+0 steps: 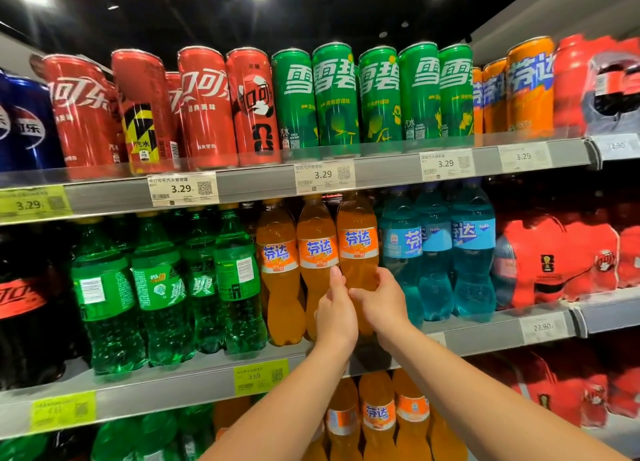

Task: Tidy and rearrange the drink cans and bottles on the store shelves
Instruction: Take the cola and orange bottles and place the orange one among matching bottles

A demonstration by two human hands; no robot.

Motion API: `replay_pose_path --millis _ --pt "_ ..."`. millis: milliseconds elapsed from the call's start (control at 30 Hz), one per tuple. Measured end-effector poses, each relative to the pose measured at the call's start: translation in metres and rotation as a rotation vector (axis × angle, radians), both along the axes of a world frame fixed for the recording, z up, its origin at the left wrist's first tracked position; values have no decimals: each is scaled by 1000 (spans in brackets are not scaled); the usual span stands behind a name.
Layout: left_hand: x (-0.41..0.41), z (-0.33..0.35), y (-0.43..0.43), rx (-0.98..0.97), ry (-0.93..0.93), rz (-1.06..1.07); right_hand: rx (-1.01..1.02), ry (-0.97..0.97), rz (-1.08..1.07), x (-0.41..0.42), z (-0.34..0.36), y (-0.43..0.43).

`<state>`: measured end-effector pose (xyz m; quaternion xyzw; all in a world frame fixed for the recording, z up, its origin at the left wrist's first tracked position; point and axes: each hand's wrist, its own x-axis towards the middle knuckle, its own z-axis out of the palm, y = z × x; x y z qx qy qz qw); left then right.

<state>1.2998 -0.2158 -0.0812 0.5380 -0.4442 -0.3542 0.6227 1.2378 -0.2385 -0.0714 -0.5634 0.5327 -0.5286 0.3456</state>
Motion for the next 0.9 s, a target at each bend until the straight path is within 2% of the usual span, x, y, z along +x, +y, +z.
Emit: replay_pose_path --millis 400,633,900 --pt "6 -7 -1 46 -3 -74 34 67 62 -8 2 8" --pt "28 -9 18 86 -7 -43 3 -10 -120 -12 -3 27" --pt "61 -3 58 127 -65 23 9 -26 -88 9 -5 53"
